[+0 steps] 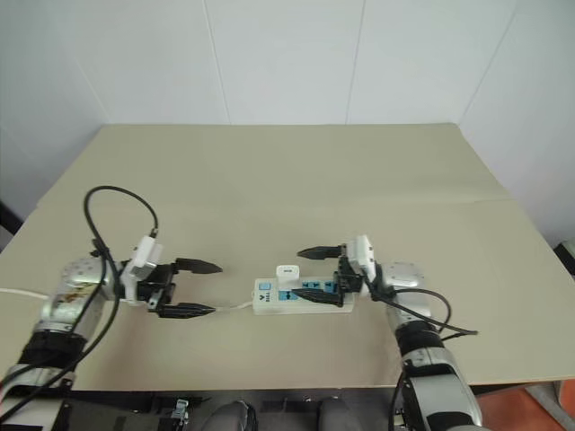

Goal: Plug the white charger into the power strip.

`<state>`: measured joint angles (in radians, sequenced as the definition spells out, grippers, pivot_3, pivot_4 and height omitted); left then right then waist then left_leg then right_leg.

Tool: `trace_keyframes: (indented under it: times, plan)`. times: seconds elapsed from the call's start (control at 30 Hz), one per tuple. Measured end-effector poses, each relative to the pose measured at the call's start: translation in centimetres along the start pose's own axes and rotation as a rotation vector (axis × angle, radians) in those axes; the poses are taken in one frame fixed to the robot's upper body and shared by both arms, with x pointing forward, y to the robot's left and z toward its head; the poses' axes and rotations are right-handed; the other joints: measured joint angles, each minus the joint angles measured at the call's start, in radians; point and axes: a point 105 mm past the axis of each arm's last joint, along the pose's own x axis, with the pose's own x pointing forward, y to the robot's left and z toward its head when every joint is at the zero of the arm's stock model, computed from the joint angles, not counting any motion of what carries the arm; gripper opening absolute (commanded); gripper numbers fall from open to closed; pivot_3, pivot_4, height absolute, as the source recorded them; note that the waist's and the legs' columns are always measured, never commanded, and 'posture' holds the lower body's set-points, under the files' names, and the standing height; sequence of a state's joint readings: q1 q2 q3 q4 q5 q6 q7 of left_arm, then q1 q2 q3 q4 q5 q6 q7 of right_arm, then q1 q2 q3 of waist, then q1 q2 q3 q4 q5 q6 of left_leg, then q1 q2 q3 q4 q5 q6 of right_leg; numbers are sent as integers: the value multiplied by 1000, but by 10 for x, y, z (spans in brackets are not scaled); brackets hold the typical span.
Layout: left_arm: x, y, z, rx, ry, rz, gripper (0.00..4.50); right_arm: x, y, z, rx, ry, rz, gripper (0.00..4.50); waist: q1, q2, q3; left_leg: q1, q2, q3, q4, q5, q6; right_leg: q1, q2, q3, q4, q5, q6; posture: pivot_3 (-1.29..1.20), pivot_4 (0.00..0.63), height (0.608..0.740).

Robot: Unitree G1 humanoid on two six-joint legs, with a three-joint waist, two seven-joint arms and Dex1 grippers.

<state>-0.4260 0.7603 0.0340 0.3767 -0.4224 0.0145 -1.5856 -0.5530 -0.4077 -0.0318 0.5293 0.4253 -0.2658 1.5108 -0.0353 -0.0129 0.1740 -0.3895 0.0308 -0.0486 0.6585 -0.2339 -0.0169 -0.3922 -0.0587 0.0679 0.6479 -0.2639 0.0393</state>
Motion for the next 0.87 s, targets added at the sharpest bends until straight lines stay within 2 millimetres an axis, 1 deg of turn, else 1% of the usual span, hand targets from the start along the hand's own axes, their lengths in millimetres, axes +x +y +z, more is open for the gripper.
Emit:
trace_keyframes:
  times: [0.07,0.1,0.13,0.23,0.33,0.4,0.6,0.77,0.87]
  plan:
    - [-10,3,-4,9,34,31,4450,-21,-3,17,-55,49,-1,4500,3,1,1,0,0,0,0,0,0,0,0,0,0,0,0,0,150,740]
    - [-13,3,-6,8,53,37,4450,-30,-2,23,-76,90,6,4500,4,1,2,-1,0,0,0,0,0,-1,0,0,0,0,0,0,150,740]
    - [-16,4,-8,10,70,43,4450,-44,1,28,-99,160,19,4500,6,1,2,-1,0,0,0,0,0,-1,0,0,0,0,0,0,150,740]
    - [-24,4,-13,11,102,56,4450,-73,1,38,-102,304,7,4500,4,1,3,-1,0,1,0,0,0,-2,0,0,0,0,0,0,150,740]
    - [-23,4,-15,20,117,55,4450,-85,3,41,-91,379,8,4500,-5,0,4,-1,1,2,0,0,0,-2,1,0,0,0,0,0,150,740]
    - [-23,4,-16,26,119,60,4450,-99,7,40,-60,456,4,4500,-6,0,4,-2,1,2,0,0,0,-2,1,0,0,0,0,0,150,740]
    - [-10,1,-20,14,93,50,4450,-106,17,38,-37,519,17,4500,-8,0,4,-2,1,2,0,0,0,-2,1,1,0,0,0,0,150,740]
    - [-8,0,-19,8,93,47,4450,-114,15,39,11,573,-11,4500,-7,0,5,-2,1,2,0,0,0,-2,1,1,0,0,0,0,150,740]
    - [-8,1,-19,4,92,51,4450,-116,21,35,40,582,-10,4500,-6,0,5,-2,1,2,0,0,0,-2,1,1,0,0,0,0,150,740]
